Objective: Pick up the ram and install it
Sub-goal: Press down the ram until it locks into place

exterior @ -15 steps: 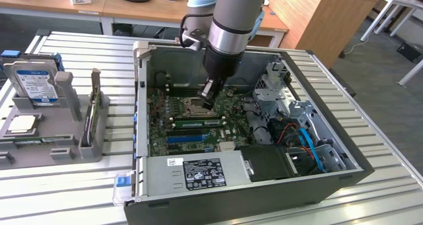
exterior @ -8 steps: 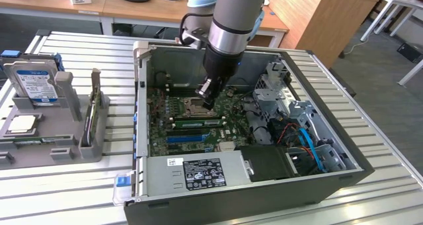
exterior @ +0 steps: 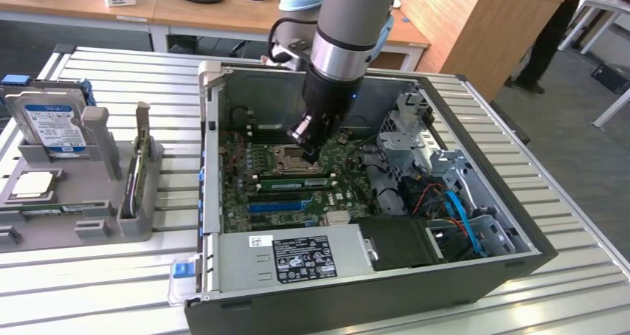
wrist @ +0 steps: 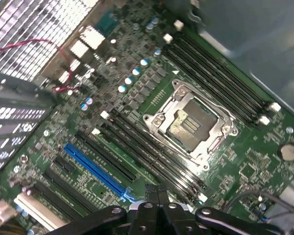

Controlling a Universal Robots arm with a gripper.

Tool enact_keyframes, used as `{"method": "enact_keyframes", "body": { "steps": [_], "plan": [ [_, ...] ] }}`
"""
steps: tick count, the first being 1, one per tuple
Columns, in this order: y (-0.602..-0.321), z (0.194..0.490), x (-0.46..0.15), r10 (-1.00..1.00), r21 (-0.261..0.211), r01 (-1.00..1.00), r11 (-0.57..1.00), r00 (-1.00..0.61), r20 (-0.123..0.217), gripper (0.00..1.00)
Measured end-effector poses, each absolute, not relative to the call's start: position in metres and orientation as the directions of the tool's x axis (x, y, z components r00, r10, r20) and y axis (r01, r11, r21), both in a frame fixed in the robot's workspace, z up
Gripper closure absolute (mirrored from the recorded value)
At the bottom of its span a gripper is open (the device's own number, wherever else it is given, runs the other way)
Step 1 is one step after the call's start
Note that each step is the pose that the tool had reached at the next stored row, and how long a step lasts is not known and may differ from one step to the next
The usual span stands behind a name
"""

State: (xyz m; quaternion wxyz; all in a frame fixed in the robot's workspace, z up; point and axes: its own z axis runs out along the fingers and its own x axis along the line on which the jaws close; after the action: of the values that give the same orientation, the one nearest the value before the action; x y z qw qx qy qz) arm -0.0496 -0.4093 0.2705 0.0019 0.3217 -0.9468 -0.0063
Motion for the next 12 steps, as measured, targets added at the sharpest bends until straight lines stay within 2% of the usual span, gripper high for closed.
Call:
{"method": "enact_keyframes", "body": {
  "steps": [12],
  "plan": [
    [-0.4093, 0.2704, -0.0496, -0.457, 0.013, -0.457, 0.889, -0.889, -0.001, 0.89]
  ]
}}
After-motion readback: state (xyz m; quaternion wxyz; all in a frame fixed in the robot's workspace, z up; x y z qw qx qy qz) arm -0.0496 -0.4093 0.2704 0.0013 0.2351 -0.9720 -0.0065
